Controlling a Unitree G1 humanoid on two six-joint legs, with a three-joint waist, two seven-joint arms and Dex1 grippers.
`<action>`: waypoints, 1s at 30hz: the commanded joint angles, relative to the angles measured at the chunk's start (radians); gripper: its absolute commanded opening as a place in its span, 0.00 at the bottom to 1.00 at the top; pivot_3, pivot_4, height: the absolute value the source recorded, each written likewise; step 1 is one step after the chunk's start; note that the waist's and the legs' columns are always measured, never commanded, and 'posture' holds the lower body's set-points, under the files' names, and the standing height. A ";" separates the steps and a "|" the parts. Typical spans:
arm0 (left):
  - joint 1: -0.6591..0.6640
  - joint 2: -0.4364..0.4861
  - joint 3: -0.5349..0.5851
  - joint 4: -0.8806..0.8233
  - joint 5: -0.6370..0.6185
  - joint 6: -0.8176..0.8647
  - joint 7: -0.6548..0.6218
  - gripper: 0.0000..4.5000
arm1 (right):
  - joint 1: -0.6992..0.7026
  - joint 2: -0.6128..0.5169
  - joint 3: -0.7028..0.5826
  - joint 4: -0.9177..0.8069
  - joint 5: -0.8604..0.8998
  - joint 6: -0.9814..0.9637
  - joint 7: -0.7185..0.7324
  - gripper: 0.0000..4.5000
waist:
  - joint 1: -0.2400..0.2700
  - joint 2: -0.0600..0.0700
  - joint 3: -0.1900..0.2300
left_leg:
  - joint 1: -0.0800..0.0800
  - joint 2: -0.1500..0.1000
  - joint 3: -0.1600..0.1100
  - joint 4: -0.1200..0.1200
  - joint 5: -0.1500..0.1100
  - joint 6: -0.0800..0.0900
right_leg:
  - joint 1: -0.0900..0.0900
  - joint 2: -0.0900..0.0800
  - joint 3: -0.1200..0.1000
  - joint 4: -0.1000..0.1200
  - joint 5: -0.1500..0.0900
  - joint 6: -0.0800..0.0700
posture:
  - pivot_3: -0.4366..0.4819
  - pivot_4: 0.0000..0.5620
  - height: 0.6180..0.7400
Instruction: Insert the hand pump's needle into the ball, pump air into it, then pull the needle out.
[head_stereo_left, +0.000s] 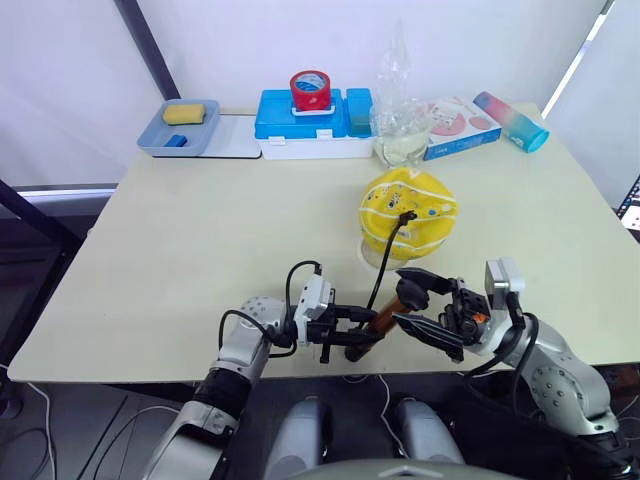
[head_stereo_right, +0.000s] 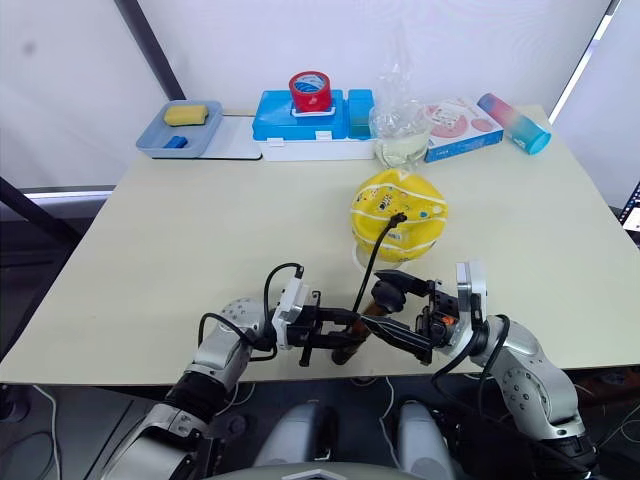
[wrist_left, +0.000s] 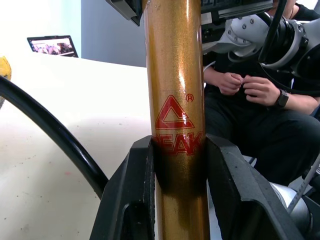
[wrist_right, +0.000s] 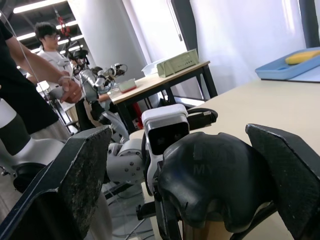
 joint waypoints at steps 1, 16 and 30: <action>-0.018 -0.017 0.025 -0.007 -0.016 0.016 0.024 0.21 | -0.005 0.003 -0.003 -0.023 0.010 -0.022 0.021 1.00 | 0.000 0.000 0.000 | 0.000 0.000 0.000 0.000 0.000 0.000 | 0.000 0.000 0.000 0.000 0.000 0.000 | 0.48 0.27 1.00; 0.001 -0.018 0.017 -0.014 0.005 0.029 0.009 0.21 | -0.011 0.007 0.020 0.005 -0.055 -0.079 0.053 0.44 | -0.001 0.000 0.000 | 0.000 0.000 0.000 0.000 0.000 0.000 | 0.000 0.000 0.000 0.000 0.000 0.000 | 0.48 0.27 1.00; -0.041 0.055 0.007 -0.052 0.032 0.040 -0.035 0.97 | -0.053 -0.145 -0.022 -0.128 -0.054 -0.029 0.035 0.44 | 0.001 0.000 0.000 | 0.000 0.000 -0.001 0.000 0.000 0.000 | 0.000 0.000 -0.001 0.000 0.000 0.000 | 0.48 0.27 1.00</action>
